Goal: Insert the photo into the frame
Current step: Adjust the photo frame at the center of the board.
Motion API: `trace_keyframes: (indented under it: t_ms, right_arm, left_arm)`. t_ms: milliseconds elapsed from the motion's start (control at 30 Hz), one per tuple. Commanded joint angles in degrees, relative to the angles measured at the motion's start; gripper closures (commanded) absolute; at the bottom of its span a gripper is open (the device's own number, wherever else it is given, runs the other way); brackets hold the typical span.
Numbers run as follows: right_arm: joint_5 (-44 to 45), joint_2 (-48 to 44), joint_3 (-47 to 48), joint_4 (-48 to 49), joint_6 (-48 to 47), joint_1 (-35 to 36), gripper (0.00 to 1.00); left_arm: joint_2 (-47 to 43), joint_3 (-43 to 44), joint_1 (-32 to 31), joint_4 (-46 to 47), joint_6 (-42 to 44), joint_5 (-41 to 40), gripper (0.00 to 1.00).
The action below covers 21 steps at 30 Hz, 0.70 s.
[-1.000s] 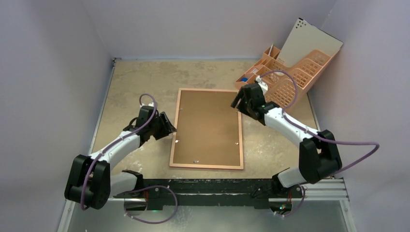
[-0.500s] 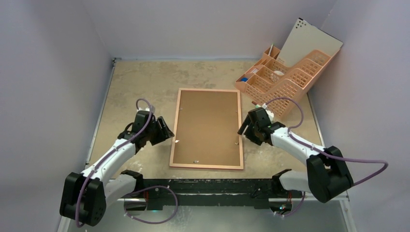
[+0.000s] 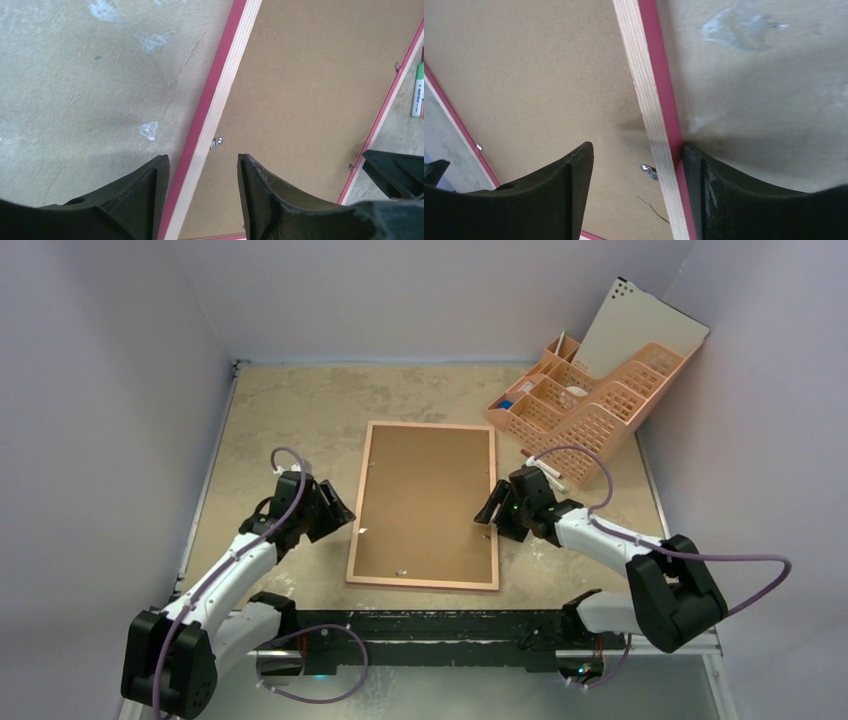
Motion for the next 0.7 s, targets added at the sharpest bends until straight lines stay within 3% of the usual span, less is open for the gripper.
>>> trace_keyframes:
  t_ms: [0,133,367,500,667]
  right_arm:
    - [-4.4,3.4,0.7,3.4,1.9,4.4,0.33]
    - [-5.5,7.0,2.9,7.0,4.4,9.4,0.33]
    - [-7.2,14.8,8.4,14.1,5.7,12.1,0.34]
    - [-7.6,20.4,15.4,15.8,5.0,13.6,0.34]
    - [-9.2,27.6,22.7,16.4,3.0,14.8,0.35]
  left_arm:
    - [-2.4,-0.9,0.0,-2.1,-3.6,-4.5,0.45]
    - [-6.0,0.2,0.0,-8.9,-7.9,-13.7,0.4]
    - [-10.3,3.4,0.0,-19.0,-12.5,-26.1,0.35]
    - [-10.0,3.2,0.0,-20.3,-13.5,-25.9,0.34]
    - [-8.9,-0.5,0.0,-15.0,-13.3,-20.8,0.35]
